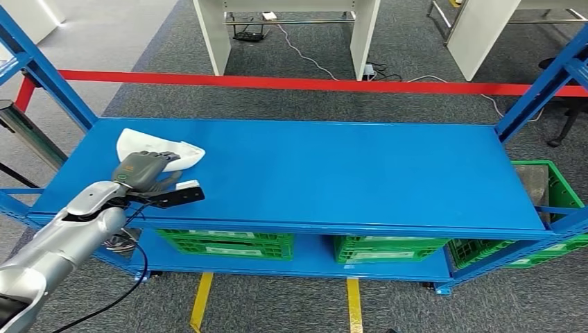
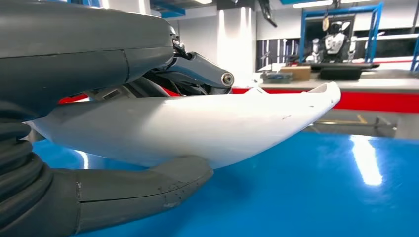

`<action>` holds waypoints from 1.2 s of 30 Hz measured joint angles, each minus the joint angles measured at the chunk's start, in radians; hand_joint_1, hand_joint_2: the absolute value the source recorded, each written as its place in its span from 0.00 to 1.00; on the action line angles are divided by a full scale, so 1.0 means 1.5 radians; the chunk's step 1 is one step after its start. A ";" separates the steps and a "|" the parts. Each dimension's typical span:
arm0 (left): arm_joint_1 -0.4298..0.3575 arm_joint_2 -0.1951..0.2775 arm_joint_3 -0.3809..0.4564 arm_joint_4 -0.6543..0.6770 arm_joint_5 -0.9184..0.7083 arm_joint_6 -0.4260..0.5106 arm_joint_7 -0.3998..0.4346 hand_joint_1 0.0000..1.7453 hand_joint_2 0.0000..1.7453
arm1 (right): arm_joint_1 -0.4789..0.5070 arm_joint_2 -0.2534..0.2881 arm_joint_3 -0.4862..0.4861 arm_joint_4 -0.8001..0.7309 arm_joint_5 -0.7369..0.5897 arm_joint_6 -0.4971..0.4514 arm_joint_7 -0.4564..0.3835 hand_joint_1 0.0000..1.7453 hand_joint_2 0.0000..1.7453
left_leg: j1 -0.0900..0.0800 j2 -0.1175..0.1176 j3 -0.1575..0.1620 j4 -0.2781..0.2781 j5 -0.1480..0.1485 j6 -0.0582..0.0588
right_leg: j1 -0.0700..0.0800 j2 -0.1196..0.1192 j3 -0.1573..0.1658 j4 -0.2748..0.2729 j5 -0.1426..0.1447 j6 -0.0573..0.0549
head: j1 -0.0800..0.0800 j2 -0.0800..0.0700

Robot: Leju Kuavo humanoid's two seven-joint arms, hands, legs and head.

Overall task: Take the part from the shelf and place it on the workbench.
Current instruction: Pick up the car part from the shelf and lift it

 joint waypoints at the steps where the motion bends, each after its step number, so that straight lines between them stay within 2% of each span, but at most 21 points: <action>1: 0.000 -0.001 0.001 -0.006 0.001 0.000 0.000 1.00 1.00 | 0.000 0.000 0.000 0.000 0.000 0.000 0.000 0.00 0.00 | 0.000 0.000 0.000 0.000 0.000 0.000 | 0.000 0.000 0.000 0.000 0.000 0.000 | 0.000 0.000; 26: -0.019 0.011 0.028 -0.111 0.042 -0.053 -0.019 1.00 1.00 | 0.003 0.000 0.000 0.000 -0.011 -0.002 -0.003 0.00 0.00 | 0.000 0.000 0.000 0.000 0.000 0.000 | 0.000 0.000 0.000 0.000 0.000 0.000 | 0.000 0.000; 36: -0.007 0.021 -0.008 -0.229 0.075 -0.122 -0.025 1.00 1.00 | 0.006 0.000 0.000 0.000 -0.022 -0.011 -0.010 0.00 0.00 | 0.000 0.000 0.000 0.000 0.000 0.000 | 0.000 0.000 0.000 0.000 0.000 0.000 | 0.000 0.000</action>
